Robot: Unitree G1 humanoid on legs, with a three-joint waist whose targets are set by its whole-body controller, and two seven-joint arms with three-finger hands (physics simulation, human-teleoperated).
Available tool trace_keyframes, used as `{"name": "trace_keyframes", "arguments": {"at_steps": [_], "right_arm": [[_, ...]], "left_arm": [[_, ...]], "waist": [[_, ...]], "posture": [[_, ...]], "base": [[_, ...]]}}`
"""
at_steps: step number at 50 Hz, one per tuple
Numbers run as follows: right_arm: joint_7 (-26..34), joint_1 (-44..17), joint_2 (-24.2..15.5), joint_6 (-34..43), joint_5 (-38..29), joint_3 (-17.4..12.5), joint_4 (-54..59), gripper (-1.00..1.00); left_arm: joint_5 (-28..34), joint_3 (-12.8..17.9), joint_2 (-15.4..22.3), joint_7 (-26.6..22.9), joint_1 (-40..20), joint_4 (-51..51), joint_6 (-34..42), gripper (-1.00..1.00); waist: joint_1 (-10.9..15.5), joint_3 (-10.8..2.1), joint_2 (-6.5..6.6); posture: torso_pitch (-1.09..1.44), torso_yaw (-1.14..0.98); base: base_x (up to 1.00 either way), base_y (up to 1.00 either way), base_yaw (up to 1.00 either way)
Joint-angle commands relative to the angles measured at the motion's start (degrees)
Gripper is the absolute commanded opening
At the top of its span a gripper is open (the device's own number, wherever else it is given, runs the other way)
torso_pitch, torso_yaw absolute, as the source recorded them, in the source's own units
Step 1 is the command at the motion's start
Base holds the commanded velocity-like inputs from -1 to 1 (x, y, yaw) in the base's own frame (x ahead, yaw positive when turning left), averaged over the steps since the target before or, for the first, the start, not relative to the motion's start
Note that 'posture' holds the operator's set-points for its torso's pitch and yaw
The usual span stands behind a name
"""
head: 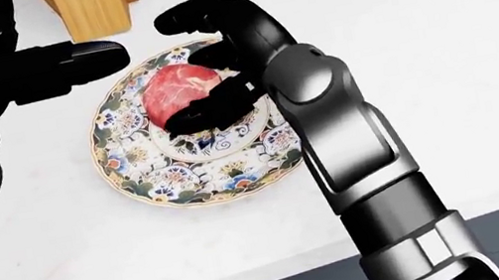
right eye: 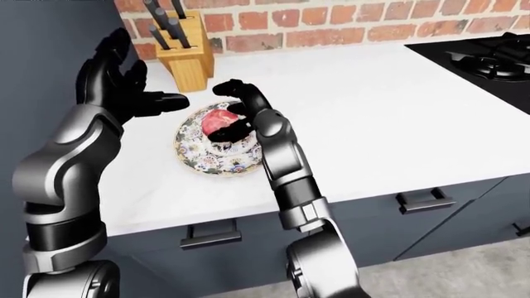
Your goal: Place the steak on the rack of the oven.
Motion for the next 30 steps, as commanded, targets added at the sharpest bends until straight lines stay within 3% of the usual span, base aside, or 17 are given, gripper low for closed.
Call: {"name": "trace_keyframes", "arguments": {"at_steps": [1,30], "right_arm": [[-0.6,-2.1,-0.1,-1.9,-0.2,-0.3,-2.0,0.36],[-1.3,-1.9,0.7,-5.4,-4.5,0.4,-0.1,0.23]], "left_arm": [[0.1,0.5,0.5,-0.1,-1.9,-1.8,-1.8,1.0],[0.0,0.5,0.5,0.2,-2.1,-2.3,-1.1,1.0]], "waist": [[0.0,-1.7,0.23],[-0.1,-1.69,0.32]], "posture": [[0.0,0.0],[0.0,0.0]], "base": [[0.0,0.0,0.0],[0.0,0.0,0.0]]}}
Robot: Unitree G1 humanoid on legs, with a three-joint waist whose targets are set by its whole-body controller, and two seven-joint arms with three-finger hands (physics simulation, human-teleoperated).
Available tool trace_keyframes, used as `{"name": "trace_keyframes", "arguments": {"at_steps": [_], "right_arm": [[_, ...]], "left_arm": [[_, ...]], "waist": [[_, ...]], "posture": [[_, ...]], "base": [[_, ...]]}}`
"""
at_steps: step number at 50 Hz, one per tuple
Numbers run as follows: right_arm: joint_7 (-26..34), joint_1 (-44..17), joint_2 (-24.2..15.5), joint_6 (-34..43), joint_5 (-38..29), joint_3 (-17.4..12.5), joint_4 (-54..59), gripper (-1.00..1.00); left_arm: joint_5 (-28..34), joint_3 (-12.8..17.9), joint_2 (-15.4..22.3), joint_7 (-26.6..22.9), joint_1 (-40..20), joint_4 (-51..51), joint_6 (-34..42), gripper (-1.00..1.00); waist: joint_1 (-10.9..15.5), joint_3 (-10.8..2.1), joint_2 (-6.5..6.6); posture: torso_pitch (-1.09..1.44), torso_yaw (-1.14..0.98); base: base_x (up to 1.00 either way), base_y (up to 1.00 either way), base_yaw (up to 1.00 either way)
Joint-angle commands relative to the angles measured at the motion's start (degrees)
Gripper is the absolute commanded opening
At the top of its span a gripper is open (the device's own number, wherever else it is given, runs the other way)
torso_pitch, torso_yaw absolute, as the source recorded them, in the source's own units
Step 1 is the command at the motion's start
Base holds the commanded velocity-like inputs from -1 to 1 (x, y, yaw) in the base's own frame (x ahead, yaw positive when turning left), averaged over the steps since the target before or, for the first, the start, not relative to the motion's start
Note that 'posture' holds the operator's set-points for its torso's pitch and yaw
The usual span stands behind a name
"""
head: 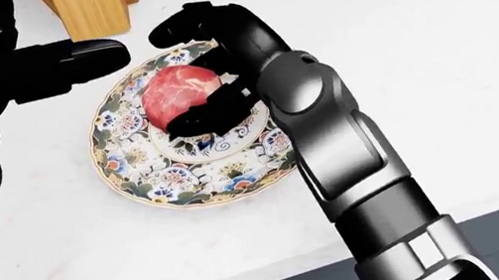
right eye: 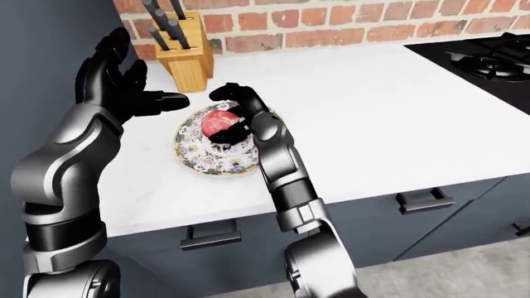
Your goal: Place the steak on the rack of the oven.
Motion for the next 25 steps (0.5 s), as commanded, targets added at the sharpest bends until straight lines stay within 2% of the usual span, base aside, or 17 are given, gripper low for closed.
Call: {"name": "trace_keyframes", "arguments": {"at_steps": [1,12,14,22,25], "right_arm": [[-0.6,-2.2,-0.2,-1.9,-0.5,-0.1,-2.2,0.22],[-0.7,-1.9,0.1,-2.9,-2.5,0.1,-2.1,0.18],[-0.7,-2.1,0.1,-2.7,-2.5,-0.1,-2.2,0.01],[-0.7,-2.5,0.0,-2.8,-3.0,0.0,-2.0,-0.05],[-0.6,-2.9,0.0,-2.5,-3.1,-0.1,-2.2,-0.18]], "left_arm": [[0.1,0.5,0.6,-0.1,-1.9,-1.5,-1.9,1.0],[0.2,0.4,0.4,0.0,-1.8,-1.6,-1.9,1.0],[0.2,0.4,0.4,0.0,-1.7,-1.6,-2.0,1.0],[0.2,0.3,0.2,0.1,-1.7,-1.9,-1.7,1.0],[0.2,0.3,0.2,0.2,-1.7,-2.0,-1.6,1.0]], "waist": [[0.0,-1.71,0.22],[0.0,-1.72,0.21],[0.0,-1.75,0.21],[0.0,-1.8,0.18],[0.0,-1.79,0.18]], "posture": [[0.0,0.0],[0.0,0.0],[0.0,0.0],[0.0,0.0],[0.0,0.0]], "base": [[0.0,0.0,0.0],[0.0,0.0,0.0],[0.0,0.0,0.0],[0.0,0.0,0.0],[0.0,0.0,0.0]]}}
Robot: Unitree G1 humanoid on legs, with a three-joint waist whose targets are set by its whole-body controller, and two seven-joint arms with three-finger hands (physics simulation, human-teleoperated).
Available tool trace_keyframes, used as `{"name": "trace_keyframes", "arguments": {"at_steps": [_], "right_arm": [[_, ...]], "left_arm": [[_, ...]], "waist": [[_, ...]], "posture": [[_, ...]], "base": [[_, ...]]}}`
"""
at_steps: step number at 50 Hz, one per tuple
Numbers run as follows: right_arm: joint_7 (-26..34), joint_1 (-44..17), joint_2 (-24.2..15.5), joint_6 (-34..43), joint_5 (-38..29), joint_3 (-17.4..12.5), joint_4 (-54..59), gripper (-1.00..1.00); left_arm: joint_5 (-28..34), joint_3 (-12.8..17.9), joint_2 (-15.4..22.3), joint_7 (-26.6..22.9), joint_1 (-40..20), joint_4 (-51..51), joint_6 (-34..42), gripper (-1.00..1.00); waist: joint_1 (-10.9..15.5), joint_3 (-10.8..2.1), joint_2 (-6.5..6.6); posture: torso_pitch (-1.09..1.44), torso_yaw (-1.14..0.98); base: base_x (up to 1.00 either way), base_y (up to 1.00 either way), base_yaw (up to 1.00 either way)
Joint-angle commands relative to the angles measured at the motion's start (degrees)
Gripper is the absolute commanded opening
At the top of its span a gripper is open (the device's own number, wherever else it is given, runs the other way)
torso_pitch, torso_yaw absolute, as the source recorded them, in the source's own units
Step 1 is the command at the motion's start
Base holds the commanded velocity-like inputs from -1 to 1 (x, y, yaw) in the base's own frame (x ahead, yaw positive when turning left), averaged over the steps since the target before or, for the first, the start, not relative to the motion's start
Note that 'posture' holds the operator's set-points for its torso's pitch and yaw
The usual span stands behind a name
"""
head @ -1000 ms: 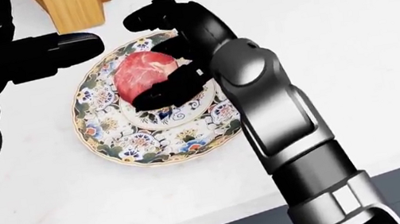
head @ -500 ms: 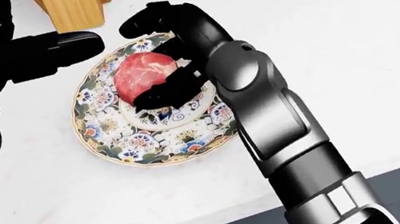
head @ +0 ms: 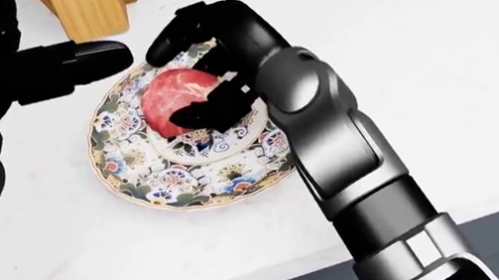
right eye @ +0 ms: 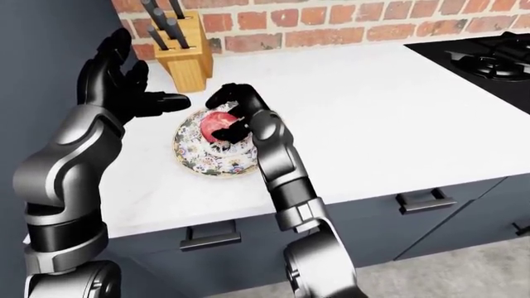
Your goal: Place the steak on the rack of the oven.
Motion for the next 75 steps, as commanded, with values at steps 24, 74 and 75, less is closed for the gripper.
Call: {"name": "trace_keyframes", "arguments": {"at_steps": [24,74,75], "right_arm": [[1.0,-6.4,-2.0,3.9,-0.9,-1.0,-7.5,-1.0],[-4.3,-17.6,-14.0,15.7,11.5,-6.8,-8.9,-1.0],[-4.4,-17.4,-14.0,15.7,11.5,-6.6,-9.0,-1.0]], "left_arm": [[0.1,0.5,0.6,-0.1,-1.9,-1.4,-1.9,1.0],[0.9,0.3,0.4,-0.7,-1.7,-0.8,-2.5,1.0],[0.9,0.2,0.4,-0.7,-1.7,-0.9,-2.4,1.0]], "waist": [[0.0,-1.47,0.14],[0.3,-1.06,-0.53],[0.3,-1.05,-0.53]], "posture": [[0.0,0.0],[0.0,0.0],[0.0,0.0]], "base": [[0.0,0.0,0.0],[0.0,0.0,0.0],[0.0,0.0,0.0]]}}
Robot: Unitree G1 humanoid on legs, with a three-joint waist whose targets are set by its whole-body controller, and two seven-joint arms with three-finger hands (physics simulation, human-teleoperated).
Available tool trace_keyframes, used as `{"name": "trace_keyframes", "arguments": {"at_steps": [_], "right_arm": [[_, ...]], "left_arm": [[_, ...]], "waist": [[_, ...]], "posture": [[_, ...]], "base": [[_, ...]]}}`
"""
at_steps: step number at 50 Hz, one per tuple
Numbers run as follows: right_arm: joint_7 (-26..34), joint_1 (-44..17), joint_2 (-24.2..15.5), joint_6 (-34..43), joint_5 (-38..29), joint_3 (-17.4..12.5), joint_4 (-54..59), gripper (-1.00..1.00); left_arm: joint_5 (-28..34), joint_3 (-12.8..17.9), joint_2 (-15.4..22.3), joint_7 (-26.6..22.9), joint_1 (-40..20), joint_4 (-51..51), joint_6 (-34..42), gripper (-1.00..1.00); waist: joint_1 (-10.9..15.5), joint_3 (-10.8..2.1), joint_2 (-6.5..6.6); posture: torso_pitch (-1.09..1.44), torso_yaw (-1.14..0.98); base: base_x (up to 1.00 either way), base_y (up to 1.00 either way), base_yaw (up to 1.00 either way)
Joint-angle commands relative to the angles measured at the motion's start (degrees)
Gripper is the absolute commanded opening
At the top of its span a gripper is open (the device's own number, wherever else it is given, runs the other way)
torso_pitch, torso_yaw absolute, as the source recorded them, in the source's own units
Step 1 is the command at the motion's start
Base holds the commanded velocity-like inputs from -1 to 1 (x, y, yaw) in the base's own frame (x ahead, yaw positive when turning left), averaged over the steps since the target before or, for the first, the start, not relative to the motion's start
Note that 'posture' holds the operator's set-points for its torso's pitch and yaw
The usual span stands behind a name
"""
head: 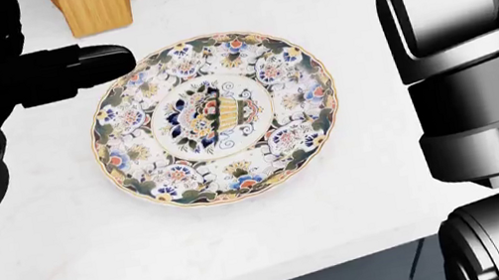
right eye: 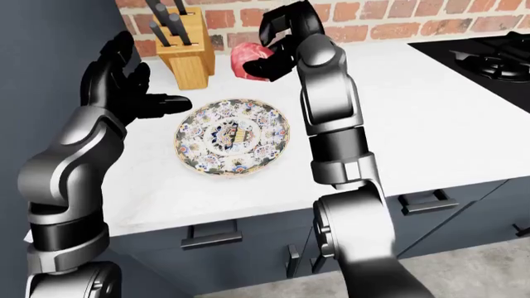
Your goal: Place the steak on the rack of the oven.
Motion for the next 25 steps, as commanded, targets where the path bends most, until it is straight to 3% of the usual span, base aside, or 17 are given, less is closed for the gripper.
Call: {"name": "trace_keyframes", "arguments": {"at_steps": [1,2,4,14,19,22,25], "right_arm": [[-0.8,-2.6,-0.5,-2.2,0.3,-0.6,-2.7,-1.0],[-0.8,-2.5,-0.5,-2.2,0.3,-0.4,-2.8,-1.0],[-0.8,-2.3,-0.5,-2.2,0.4,-0.4,-2.9,-1.0],[-0.9,-2.3,-0.6,-2.0,0.7,-0.5,-3.1,-1.0],[-0.9,-2.3,-0.6,-2.0,0.8,-0.4,-3.1,-1.0],[-0.9,-1.9,-0.4,-2.3,0.9,-0.4,-3.1,-1.0],[-0.9,-2.0,-0.5,-2.3,0.9,-0.3,-2.9,-1.0]], "left_arm": [[0.1,0.5,0.6,0.0,-1.9,-2.1,-1.5,1.0],[0.1,0.5,0.5,0.1,-1.9,-2.2,-1.4,1.0],[0.1,0.5,0.5,0.1,-1.8,-2.2,-1.4,1.0],[0.1,0.5,0.5,0.1,-1.9,-2.2,-1.5,1.0],[0.2,0.5,0.5,0.1,-2.0,-2.2,-1.4,1.0],[0.2,0.5,0.5,0.0,-1.9,-2.1,-1.5,1.0],[0.1,0.6,0.5,0.1,-2.0,-2.1,-1.4,1.0]], "waist": [[0.0,-2.03,0.07],[0.0,-2.01,0.07],[0.0,-3.82,0.5],[0.0,-2.94,0.09],[-0.2,-2.54,2.76],[0.0,-3.09,2.43],[0.1,-3.26,3.03]], "posture": [[0.0,0.0],[0.0,0.0],[0.0,0.0],[0.0,0.0],[0.0,0.0],[0.0,0.0],[0.0,0.0]], "base": [[0.0,0.0,0.0],[-0.02,0.0,0.0],[-0.07,-0.04,0.0],[-0.08,-0.05,0.0],[-0.11,-0.09,0.0],[-0.11,-0.12,0.0],[-0.07,-0.22,0.0]]}}
